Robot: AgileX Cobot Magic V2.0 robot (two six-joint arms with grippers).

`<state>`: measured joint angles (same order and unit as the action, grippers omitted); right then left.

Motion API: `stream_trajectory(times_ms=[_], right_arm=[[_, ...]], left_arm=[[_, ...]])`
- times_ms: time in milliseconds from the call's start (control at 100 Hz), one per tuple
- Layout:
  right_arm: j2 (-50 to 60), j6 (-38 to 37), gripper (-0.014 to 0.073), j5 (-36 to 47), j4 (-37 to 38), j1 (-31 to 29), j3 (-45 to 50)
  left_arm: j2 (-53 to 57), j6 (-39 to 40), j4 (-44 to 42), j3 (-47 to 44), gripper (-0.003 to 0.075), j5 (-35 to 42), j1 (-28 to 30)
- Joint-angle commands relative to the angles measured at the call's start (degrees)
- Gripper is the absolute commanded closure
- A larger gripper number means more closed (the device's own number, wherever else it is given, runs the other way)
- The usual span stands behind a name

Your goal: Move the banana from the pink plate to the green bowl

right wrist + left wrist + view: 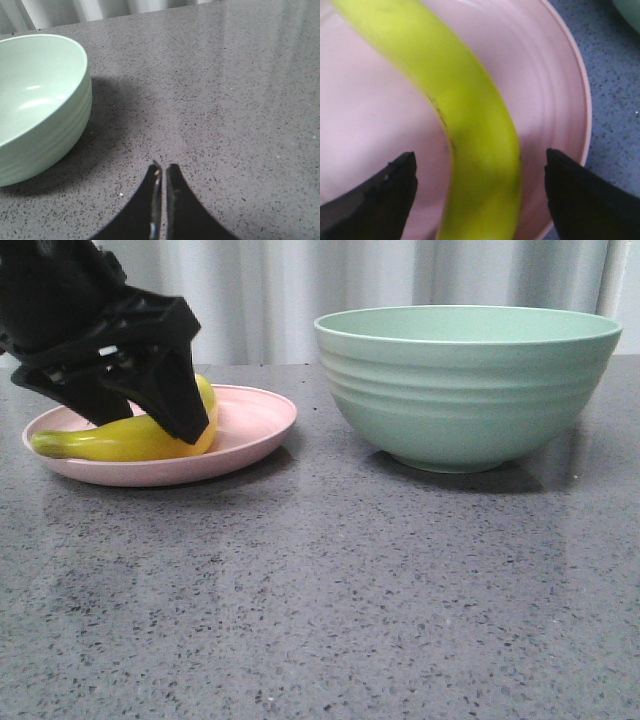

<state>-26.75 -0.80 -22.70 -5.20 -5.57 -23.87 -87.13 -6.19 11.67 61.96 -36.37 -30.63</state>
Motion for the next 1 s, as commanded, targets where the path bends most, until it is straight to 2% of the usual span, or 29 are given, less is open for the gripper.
stream_trajectory(times_ms=[0,110,230,580,890,990], right_arm=[[-0.6,0.5,0.0666,4.1,-0.1,-0.2,-2.1],[-0.6,0.5,0.0666,4.1,-0.1,-0.2,-2.1],[-0.6,0.5,0.0666,4.1,-0.1,-0.2,-2.1],[-0.6,0.5,0.0665,4.2,-0.1,-0.2,-2.1],[-1.1,0.8,0.0662,-3.3,-0.1,4.6,-7.5],[-2.7,1.1,0.0626,-6.5,-0.1,6.8,-11.8]], left_arm=[[1.0,-0.3,1.0,2.3,0.0239,2.3,-0.4],[0.2,-0.2,1.0,2.3,0.0265,2.4,-0.3],[-0.5,-0.2,0.9,2.3,0.0348,2.4,-0.2],[-0.5,-0.2,0.9,2.3,0.0741,2.1,-0.1],[0.7,-0.2,-1.0,7.7,0.0739,-2.6,-0.6],[2.5,-0.3,-1.3,10.3,0.0739,-4.7,-1.8]])
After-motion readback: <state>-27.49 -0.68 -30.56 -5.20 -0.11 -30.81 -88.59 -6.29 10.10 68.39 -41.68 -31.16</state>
